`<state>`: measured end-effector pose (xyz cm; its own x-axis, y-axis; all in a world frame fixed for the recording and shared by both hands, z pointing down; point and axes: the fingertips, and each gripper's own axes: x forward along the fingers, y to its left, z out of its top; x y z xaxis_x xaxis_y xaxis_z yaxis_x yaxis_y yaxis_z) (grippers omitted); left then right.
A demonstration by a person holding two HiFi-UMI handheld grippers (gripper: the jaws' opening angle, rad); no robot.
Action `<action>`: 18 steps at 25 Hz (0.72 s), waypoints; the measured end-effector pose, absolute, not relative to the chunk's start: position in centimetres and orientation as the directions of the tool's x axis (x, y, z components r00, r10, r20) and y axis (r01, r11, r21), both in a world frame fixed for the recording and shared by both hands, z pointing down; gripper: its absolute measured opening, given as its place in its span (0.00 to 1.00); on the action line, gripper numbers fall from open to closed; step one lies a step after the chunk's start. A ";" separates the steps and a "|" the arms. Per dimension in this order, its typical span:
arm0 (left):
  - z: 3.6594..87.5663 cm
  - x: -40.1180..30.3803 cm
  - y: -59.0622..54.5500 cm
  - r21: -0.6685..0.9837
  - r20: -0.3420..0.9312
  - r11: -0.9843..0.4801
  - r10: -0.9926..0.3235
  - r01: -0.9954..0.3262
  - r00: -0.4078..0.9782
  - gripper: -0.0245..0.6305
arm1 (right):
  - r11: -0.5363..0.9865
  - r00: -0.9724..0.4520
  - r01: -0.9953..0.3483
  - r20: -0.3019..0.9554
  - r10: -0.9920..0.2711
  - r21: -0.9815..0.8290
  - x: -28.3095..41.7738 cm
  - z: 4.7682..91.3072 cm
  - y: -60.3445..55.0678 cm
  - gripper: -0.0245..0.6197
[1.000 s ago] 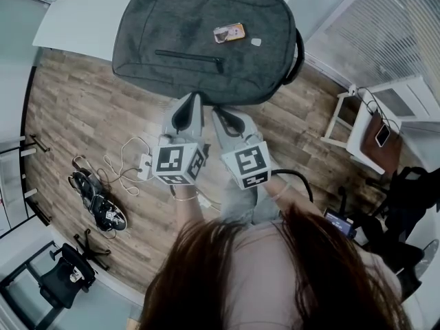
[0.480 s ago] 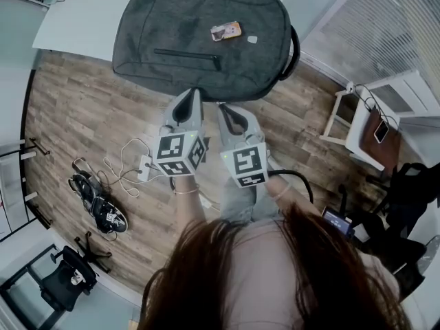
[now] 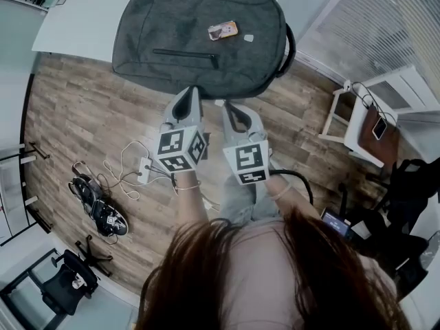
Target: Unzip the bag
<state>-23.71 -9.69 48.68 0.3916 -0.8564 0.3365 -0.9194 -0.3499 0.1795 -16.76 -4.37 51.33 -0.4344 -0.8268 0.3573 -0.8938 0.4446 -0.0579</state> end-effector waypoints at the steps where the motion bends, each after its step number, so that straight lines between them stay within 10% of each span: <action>1: 48.7 -23.7 -9.7 0.181 0.335 -0.347 -0.858 -0.920 0.389 0.05 | 0.445 -0.433 -0.894 0.359 -0.827 -0.054 -16.6 51.4 -4.4 0.05; 18: 48.8 -23.6 -9.7 0.184 0.348 -0.326 -0.861 -0.927 0.372 0.05 | 0.479 -0.458 -0.877 0.383 -0.802 -0.043 -14.1 51.1 -4.1 0.05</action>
<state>-23.64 -9.65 48.81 0.3717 -0.8605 0.3484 -0.9273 -0.3261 0.1838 -14.10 -4.15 51.14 -0.4575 -0.8023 0.3835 -0.8766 0.4794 -0.0430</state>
